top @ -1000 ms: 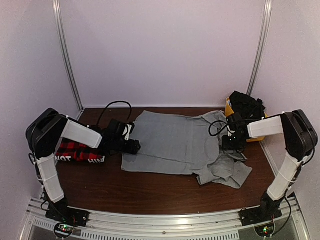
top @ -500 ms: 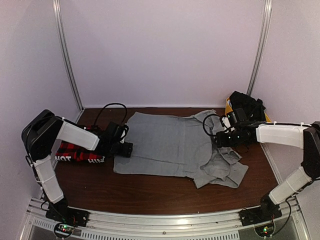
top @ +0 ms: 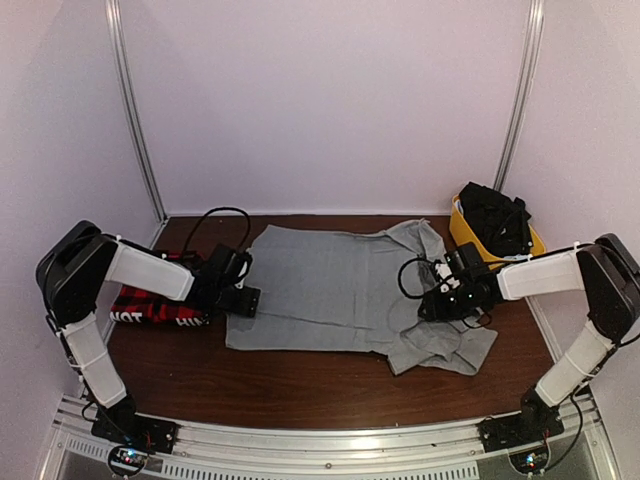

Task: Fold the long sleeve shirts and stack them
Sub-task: Adjust the flattened shirt at the center of the board.

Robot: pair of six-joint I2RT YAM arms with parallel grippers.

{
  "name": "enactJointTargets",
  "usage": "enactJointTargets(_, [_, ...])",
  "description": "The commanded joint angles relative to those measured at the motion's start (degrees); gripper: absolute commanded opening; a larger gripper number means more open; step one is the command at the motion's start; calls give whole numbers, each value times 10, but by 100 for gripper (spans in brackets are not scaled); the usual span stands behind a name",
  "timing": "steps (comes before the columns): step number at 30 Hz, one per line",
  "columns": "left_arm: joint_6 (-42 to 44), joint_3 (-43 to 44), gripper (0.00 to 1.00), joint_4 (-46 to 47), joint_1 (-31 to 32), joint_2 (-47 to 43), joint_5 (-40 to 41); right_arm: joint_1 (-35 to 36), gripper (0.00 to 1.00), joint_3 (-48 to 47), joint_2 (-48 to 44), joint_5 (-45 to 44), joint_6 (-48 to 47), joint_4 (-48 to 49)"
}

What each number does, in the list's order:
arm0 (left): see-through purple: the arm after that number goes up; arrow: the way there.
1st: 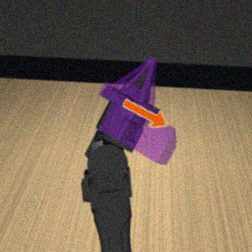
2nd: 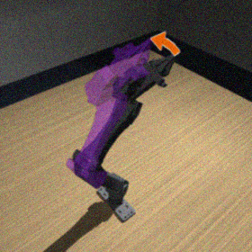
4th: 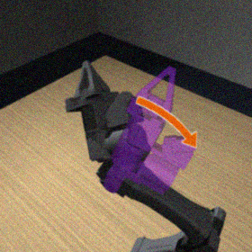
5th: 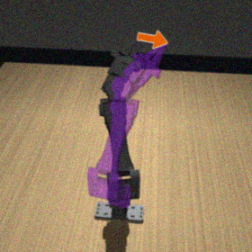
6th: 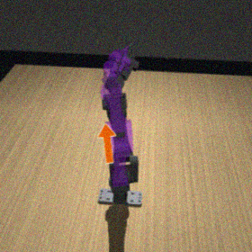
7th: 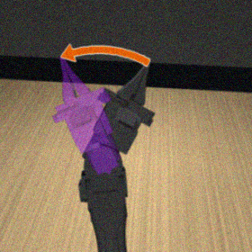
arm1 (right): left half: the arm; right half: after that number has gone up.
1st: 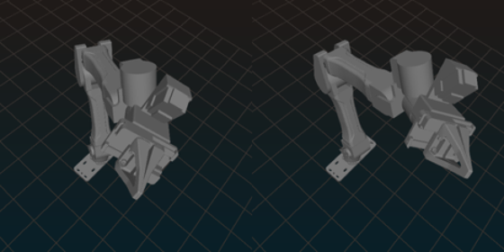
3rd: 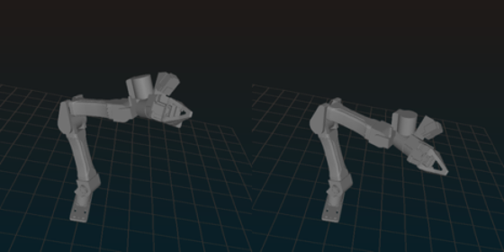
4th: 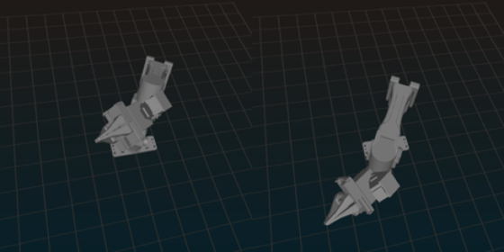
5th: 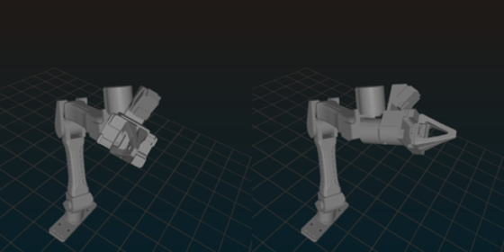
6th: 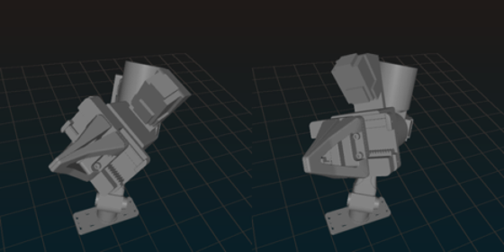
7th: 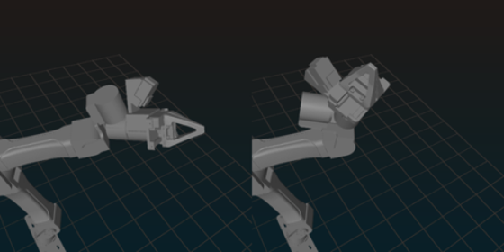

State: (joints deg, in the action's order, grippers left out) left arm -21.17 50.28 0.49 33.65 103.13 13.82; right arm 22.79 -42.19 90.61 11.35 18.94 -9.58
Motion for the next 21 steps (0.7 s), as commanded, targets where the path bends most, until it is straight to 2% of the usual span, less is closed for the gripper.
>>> enactJointTargets(1, [1,-18,76,-53,-1,-12,44,-18,60,27,-2,-22,15,-8])
enactJointTargets(6, [-1,-32,74,-55,-1,-11,56,-43,69,64,-42,-20,22,-13])
enactJointTargets(18, [-13,-67,70,-53,0,-28,56,-78,77,98,-106,2,46,-18])
enactJointTargets(21, [-9,-75,70,-37,2,-57,31,-76,79,93,-149,39,46,-4])
